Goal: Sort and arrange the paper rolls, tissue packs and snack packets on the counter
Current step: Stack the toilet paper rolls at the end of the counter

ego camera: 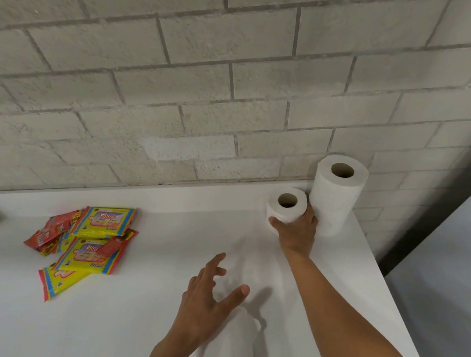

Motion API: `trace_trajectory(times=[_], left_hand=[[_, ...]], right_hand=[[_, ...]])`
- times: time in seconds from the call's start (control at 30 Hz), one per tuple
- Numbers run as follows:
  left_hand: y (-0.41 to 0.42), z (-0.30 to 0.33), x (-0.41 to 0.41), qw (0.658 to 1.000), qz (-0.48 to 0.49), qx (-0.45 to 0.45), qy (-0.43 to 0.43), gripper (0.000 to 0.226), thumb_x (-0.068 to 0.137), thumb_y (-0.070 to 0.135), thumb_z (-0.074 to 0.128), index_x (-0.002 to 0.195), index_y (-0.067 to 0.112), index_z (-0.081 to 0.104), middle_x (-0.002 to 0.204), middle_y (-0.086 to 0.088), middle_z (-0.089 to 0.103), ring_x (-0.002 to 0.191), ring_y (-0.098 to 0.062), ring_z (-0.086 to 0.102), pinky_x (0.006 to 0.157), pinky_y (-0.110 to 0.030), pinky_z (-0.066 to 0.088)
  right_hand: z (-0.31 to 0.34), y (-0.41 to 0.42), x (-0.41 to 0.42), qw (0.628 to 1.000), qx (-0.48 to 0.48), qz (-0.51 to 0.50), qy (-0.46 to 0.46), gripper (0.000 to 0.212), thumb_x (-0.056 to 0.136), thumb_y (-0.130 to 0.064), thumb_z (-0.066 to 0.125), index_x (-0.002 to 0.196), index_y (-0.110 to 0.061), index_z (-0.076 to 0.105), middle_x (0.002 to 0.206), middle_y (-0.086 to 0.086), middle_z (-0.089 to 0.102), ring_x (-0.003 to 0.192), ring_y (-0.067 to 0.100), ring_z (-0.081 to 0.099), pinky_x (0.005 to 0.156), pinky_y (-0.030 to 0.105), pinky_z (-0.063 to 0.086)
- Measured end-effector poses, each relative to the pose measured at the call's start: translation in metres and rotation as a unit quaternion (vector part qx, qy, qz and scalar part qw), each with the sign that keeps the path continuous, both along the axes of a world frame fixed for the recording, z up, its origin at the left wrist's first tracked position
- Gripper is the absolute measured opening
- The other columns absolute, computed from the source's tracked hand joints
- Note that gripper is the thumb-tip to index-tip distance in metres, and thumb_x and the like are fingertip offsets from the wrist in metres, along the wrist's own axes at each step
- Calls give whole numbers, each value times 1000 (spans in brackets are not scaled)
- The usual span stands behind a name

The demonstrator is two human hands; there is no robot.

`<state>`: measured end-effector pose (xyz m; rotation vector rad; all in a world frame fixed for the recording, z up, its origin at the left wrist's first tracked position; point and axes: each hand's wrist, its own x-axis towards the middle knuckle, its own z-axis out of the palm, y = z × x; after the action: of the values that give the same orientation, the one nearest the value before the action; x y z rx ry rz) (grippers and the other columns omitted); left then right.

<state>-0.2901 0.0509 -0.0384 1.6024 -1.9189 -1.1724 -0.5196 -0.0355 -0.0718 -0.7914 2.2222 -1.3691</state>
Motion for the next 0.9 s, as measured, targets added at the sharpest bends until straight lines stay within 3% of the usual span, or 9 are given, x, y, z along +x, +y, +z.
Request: trace_trajectory(times=[0.13,0.3,0.5,0.63,0.77,0.9], left_hand=[[2,2,0,1000,4,3,-1,79,65,88,53,135,63,27,124,28,49,115,-7,47,103,-44,44],[10,9,3,1000,16,-3,-18,82,65,87,54,137,61,27,126,28,46,118,-9,48,101,-44,46],[30,13,12,996,51,6,-74,89,64,89,53,141,56,21,145,21,36,128,-15,47,102,-48,44],[47,19,14,992,73,23,-96,98,64,88,55,146,52,14,154,14,29,132,-21,46,103,-47,40],[67,21,16,988,101,57,-99,108,63,87,59,149,49,7,154,6,32,132,-28,48,106,-49,36],[80,17,18,985,108,93,-96,115,61,83,64,150,45,1,146,-3,44,126,-32,52,106,-49,41]], right_hand=[[-1,4,2,1000,26,9,-9,103,67,-31,84,150,-13,26,144,11,43,128,33,44,95,42,43],[-10,31,-4,996,44,28,-74,104,74,-34,84,154,-12,20,146,14,44,132,33,46,105,44,41],[-9,78,-3,987,32,86,-131,75,85,-33,76,148,-16,38,140,8,51,128,22,51,104,32,41],[-7,107,-2,980,27,117,-159,59,88,-34,72,139,-20,48,126,1,55,116,16,53,101,29,42],[-11,128,3,969,24,138,-203,52,87,-38,72,134,-27,52,129,0,56,117,19,57,107,41,46],[-14,149,9,960,30,156,-230,52,84,-42,74,130,-36,48,127,1,55,111,21,62,101,43,51]])
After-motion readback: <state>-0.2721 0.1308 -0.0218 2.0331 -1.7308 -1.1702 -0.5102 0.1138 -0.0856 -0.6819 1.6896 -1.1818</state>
